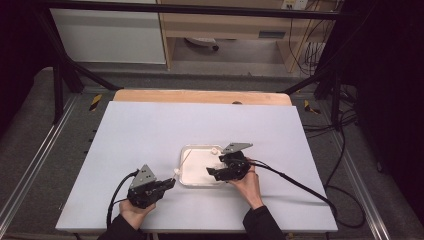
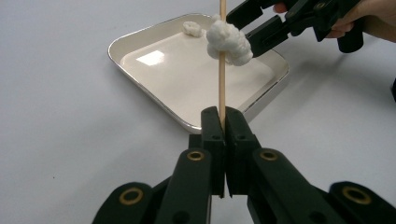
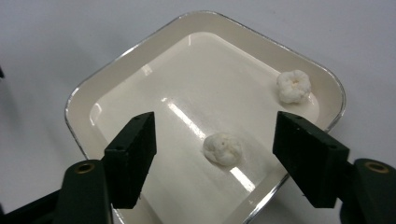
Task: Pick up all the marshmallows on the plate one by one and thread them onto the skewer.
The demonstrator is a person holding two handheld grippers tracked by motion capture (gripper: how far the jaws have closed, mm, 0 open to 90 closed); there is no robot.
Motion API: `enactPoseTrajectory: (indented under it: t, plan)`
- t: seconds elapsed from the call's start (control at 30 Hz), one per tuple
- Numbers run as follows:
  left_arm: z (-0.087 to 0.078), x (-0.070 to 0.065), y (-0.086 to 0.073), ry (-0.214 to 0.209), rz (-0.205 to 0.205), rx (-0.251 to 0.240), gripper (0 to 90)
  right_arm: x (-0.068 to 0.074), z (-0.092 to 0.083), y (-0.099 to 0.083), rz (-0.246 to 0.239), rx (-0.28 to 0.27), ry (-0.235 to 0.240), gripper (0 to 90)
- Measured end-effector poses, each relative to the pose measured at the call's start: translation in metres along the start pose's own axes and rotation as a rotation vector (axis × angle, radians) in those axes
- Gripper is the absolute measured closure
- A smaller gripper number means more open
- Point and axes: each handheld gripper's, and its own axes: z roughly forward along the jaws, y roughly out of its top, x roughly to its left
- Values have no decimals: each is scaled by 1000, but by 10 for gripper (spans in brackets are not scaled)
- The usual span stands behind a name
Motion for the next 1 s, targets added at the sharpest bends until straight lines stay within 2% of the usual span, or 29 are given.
enactPoseTrajectory:
  t: [0.1, 0.33, 0.63, 0.77, 0.9, 1.0]
  plan:
    - [0, 1, 0, -2, -2, -2, 879, -2, 5, -2, -14, 13, -15, 403]
    - [0, 1, 0, -6, -7, 1, 879, -4, 10, -3, -17, 26, -9, 544]
    - [1, 1, 0, -6, -9, 1, 879, -2, 13, -6, -47, 31, -16, 672]
    - [1, 0, 0, -6, -7, 3, 879, -1, 12, -7, -51, 33, -11, 703]
    - [0, 0, 0, -7, -6, 1, 879, -1, 11, -6, -32, 37, -8, 721]
    - [0, 0, 0, -7, -6, 0, 879, 0, 7, -4, -23, 16, 9, 728]
